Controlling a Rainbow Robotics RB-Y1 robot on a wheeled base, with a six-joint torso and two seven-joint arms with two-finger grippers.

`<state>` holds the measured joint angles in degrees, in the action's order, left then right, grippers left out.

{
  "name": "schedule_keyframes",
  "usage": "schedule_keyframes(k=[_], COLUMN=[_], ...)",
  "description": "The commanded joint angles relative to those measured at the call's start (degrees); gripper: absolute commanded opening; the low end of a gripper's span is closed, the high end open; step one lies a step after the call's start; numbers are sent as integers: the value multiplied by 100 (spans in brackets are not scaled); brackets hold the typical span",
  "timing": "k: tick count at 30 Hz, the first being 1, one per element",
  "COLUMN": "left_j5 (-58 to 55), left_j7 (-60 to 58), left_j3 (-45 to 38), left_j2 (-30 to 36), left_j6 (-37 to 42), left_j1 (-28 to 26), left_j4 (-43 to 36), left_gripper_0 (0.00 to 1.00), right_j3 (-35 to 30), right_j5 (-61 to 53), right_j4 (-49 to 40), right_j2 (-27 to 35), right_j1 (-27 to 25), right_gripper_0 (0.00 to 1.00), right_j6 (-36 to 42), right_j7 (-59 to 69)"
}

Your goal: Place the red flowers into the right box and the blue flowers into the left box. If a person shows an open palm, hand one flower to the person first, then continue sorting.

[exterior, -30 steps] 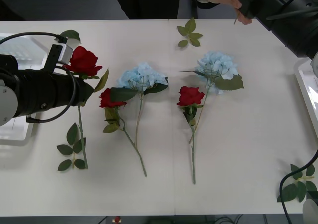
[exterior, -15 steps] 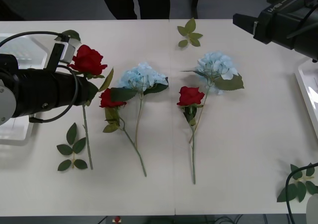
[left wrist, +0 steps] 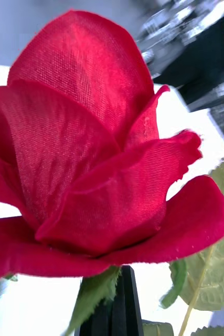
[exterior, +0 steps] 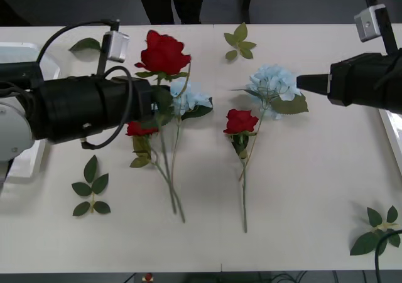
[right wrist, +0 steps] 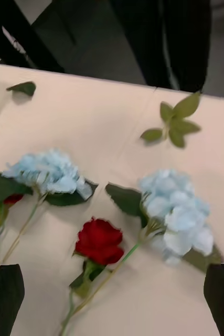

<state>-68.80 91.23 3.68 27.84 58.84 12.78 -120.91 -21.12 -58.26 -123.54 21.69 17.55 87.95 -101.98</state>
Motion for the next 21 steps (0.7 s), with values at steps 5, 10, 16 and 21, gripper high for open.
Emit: schedule_keyframes(k=[5, 10, 16, 21], left_j5=[-2, 481, 684, 868], left_j7=[466, 466, 483, 483], left_j3=[538, 661, 652, 617], left_j2=[-780, -1299, -1589, -1870], left_j6=[-496, -496, -505, -593], left_j1=[488, 699, 822, 875], left_j4=[-143, -126, -90, -73], left_gripper_0=[0, 0, 0, 0], right_j3=[-314, -419, -375, -305], right_j5=[-1153, -1873, -2594, -2902], right_j4=[-188, -188, -180, -171], right_j2=[256, 336, 327, 177], right_j1=[-278, -436, -621, -682], right_gripper_0=[100, 100, 100, 100], right_j6=[741, 1277, 1480, 1471], right_j7=[354, 249, 135, -15])
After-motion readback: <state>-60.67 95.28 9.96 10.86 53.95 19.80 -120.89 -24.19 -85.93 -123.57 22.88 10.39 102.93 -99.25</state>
